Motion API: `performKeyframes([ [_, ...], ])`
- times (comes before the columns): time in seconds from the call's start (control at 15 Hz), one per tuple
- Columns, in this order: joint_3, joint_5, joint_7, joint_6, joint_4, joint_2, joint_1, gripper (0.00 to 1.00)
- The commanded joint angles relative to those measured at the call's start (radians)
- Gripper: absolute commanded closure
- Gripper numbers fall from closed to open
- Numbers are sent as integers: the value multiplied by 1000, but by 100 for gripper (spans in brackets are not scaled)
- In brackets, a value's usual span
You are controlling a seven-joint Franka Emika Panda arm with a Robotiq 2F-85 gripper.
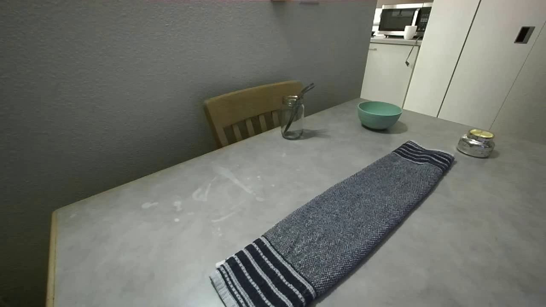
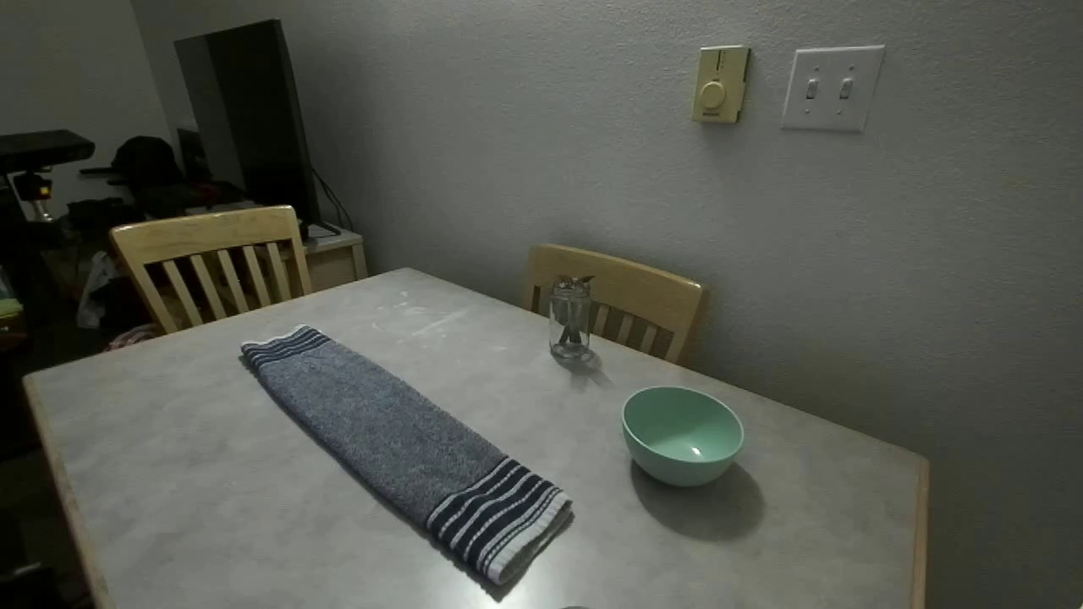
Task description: Fold up the grey towel on the table.
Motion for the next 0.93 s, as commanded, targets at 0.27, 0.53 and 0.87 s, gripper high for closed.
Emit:
performKeyframes([
  [0.27,8,3,-5,-3,2,-1,-11,0],
  [0.53,-12,-28,-27,36,8,41,-38,0],
  [0.87,-82,-96,-100,146,34,146,-86,0],
])
